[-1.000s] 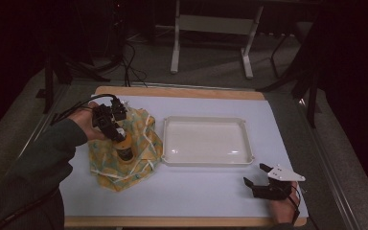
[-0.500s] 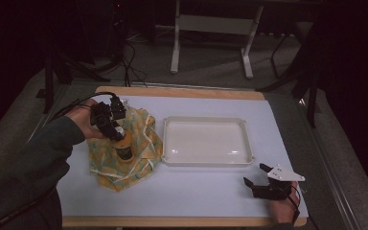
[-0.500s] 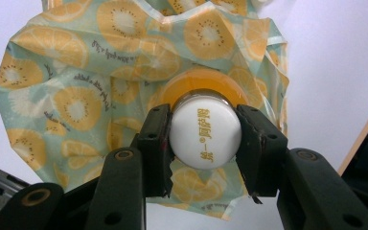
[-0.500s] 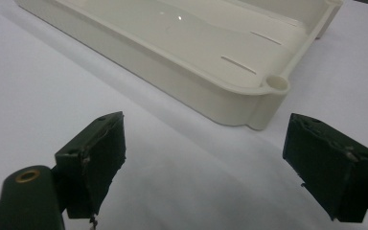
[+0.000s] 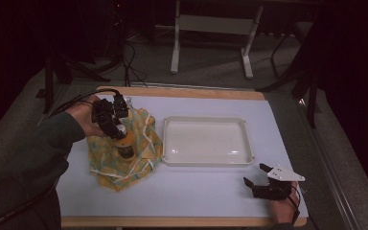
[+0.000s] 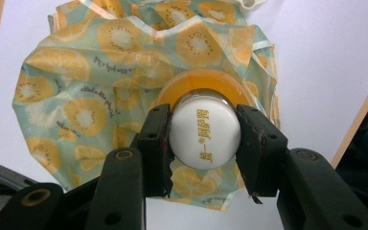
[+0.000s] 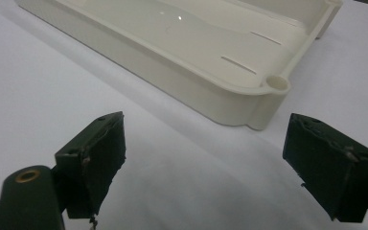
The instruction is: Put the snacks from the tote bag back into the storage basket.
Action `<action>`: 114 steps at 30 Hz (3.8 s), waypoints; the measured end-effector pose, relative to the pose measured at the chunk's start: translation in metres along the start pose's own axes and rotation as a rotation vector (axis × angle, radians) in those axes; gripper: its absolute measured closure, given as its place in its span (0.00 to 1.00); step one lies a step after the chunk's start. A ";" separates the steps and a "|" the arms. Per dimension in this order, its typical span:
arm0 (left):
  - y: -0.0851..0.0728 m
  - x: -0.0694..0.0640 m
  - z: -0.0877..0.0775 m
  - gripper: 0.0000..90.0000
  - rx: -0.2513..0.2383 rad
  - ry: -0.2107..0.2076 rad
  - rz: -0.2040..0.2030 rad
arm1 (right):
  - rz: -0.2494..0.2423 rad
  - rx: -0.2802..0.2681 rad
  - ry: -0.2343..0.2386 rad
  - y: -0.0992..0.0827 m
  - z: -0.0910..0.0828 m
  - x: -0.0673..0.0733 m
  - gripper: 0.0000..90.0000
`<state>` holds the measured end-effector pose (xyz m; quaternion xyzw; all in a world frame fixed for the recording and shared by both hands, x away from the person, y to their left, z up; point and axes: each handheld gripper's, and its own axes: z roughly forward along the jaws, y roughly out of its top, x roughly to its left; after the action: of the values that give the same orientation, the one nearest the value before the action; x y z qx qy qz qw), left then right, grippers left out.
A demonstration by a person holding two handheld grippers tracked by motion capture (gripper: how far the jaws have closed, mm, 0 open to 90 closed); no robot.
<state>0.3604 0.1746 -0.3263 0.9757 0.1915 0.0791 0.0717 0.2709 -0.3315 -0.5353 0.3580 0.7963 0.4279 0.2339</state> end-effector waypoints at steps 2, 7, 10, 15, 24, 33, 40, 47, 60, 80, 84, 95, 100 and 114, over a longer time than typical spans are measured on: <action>0.001 0.000 -0.001 0.65 0.001 0.002 0.004 | 0.001 0.001 0.000 0.000 0.000 0.000 0.16; 0.004 -0.001 -0.010 0.65 0.002 -0.001 0.018 | -0.001 0.001 0.000 0.000 0.000 0.000 0.16; 0.005 -0.002 -0.012 0.66 0.000 -0.005 0.020 | -0.002 0.002 0.000 0.000 0.000 0.000 0.16; 0.009 -0.002 -0.020 0.66 -0.004 0.007 0.030 | -0.001 0.002 0.000 0.000 0.000 0.000 0.16; 0.017 -0.004 -0.026 0.66 -0.020 0.001 0.043 | -0.002 0.001 0.000 0.000 0.000 0.000 0.16; 0.027 -0.007 -0.034 0.66 -0.026 0.010 0.072 | -0.002 0.000 0.001 0.000 0.000 0.000 0.16; 0.034 -0.010 -0.040 0.66 -0.046 0.010 0.084 | -0.002 -0.003 0.000 0.000 0.000 0.000 0.16; 0.044 -0.012 -0.041 0.65 -0.050 0.010 0.106 | -0.001 -0.003 0.002 0.000 0.000 0.000 0.16; 0.065 -0.017 -0.038 0.66 -0.073 -0.006 0.143 | -0.001 -0.004 0.002 0.000 -0.001 0.000 0.16; 0.097 -0.022 -0.029 0.65 -0.091 -0.010 0.178 | 0.001 -0.007 0.003 0.000 -0.001 0.000 0.16; 0.104 -0.021 -0.027 0.66 -0.089 -0.012 0.184 | 0.001 -0.006 0.003 0.000 -0.001 0.000 0.16; 0.119 -0.023 -0.017 0.66 -0.087 -0.036 0.179 | 0.000 -0.008 0.004 0.000 -0.001 0.000 0.16; 0.123 -0.025 -0.016 0.66 -0.082 -0.036 0.186 | 0.000 -0.008 0.004 0.000 -0.001 0.000 0.16; 0.134 -0.029 -0.011 0.66 -0.081 -0.036 0.205 | 0.001 -0.006 0.004 0.000 -0.001 0.000 0.16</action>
<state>0.3809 0.0418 -0.2963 0.9877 0.0863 0.0762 0.1059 0.2701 -0.3321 -0.5350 0.3567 0.7954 0.4311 0.2331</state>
